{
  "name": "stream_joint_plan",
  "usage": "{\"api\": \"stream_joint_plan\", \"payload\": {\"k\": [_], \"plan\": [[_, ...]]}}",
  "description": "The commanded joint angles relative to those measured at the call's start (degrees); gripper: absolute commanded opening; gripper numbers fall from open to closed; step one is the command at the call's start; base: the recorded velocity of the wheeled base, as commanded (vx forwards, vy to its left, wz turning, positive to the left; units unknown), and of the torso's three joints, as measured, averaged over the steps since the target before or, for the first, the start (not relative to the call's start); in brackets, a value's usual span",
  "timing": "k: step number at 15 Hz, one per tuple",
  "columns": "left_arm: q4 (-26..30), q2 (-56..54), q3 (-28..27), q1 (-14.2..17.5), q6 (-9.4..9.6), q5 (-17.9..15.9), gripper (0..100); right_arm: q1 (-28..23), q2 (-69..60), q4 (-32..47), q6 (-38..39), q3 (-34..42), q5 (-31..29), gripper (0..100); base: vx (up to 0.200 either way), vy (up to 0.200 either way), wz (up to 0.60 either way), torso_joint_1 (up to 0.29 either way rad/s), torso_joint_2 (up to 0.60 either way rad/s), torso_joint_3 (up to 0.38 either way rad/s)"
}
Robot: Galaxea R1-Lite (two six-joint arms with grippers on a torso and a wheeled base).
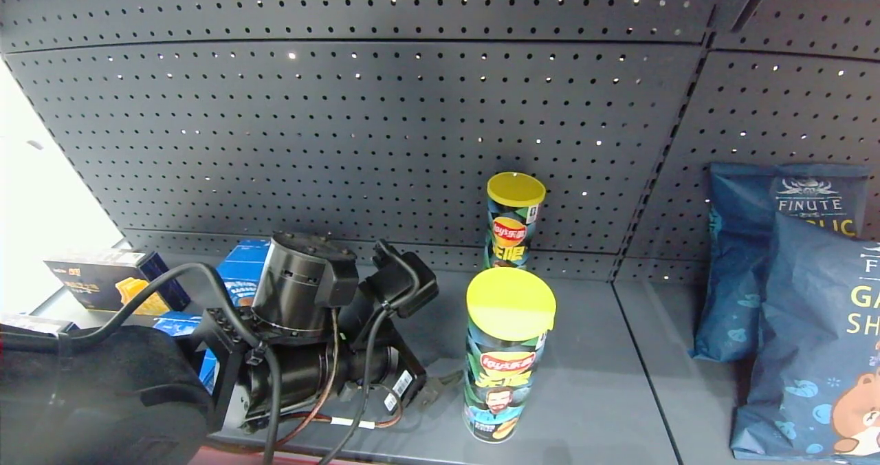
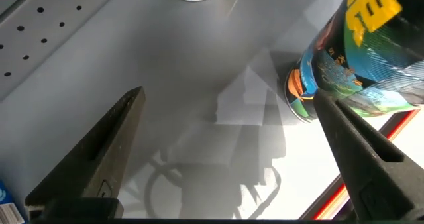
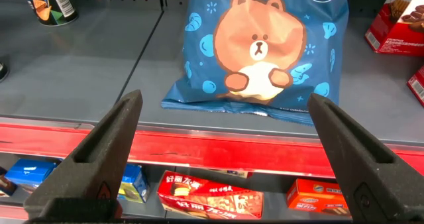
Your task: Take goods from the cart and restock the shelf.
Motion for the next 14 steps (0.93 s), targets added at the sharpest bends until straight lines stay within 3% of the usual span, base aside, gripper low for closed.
{"api": "stream_joint_plan", "payload": {"k": [1,14], "plan": [[-0.08,0.17,-0.05,-0.11,-0.01,-0.02,100,0.0,0.07,-0.01,-0.04,0.0,-0.02,100,0.0,0.0,0.0,0.0,0.0,0.0],[0.01,0.7,-0.4,-0.99,-0.1,0.16,100,0.0,0.07,-0.01,-0.04,0.0,-0.02,100,0.0,0.0,0.0,0.0,0.0,0.0]]}}
